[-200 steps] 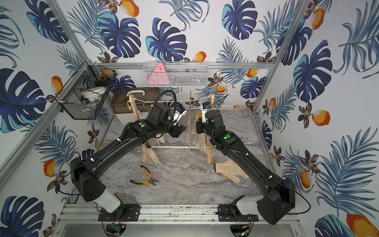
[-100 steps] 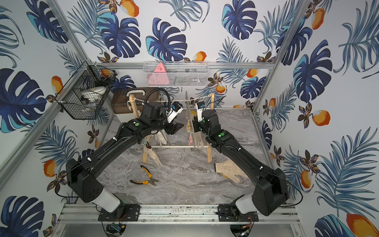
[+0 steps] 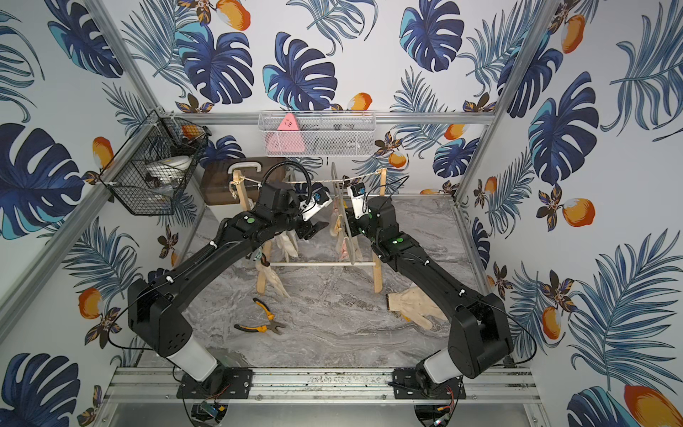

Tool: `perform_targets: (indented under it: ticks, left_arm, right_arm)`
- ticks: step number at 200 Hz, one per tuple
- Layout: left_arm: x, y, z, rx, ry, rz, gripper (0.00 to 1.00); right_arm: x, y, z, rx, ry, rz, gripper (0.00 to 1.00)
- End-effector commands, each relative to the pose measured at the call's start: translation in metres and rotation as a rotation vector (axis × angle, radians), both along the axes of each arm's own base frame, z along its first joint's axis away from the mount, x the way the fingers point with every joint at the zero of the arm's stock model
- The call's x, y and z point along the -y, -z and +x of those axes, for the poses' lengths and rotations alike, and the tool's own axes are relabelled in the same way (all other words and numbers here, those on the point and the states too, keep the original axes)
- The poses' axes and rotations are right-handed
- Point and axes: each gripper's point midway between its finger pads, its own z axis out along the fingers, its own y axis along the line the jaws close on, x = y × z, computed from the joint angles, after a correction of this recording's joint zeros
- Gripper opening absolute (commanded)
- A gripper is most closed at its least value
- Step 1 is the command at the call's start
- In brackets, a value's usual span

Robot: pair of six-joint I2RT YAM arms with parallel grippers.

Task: Clip the gloves onto a hanger to dry
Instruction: Open the clamp at the hanger.

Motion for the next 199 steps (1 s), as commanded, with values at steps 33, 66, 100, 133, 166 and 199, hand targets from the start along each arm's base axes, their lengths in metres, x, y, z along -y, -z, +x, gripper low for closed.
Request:
perform_targets:
  ticks: [33,66,100,133,166,199]
  left_arm:
    - [0.006,-0.006,0.017,0.088,0.020,0.027,0.72]
    - [0.008,-0.007,0.023,0.091,0.018,0.003,0.72]
    - [0.007,-0.001,0.029,0.079,0.025,-0.006,0.72]
    - [0.008,0.003,0.032,0.093,0.053,0.008,0.71]
    - [0.010,0.001,0.032,0.100,0.084,0.006,0.67]
    - [0.016,0.006,0.027,0.055,0.119,-0.016,0.54]
  right_arm:
    - [-0.013,-0.019,0.003,0.049,-0.086,0.070,0.00]
    - [-0.020,-0.022,0.001,0.053,-0.152,0.103,0.00]
    - [-0.028,-0.028,-0.006,0.072,-0.227,0.111,0.00]
    - [-0.030,-0.031,-0.007,0.072,-0.273,0.115,0.00]
    - [-0.032,-0.028,-0.007,0.050,-0.313,0.120,0.00]
    - [-0.032,-0.029,-0.008,0.040,-0.334,0.132,0.00]
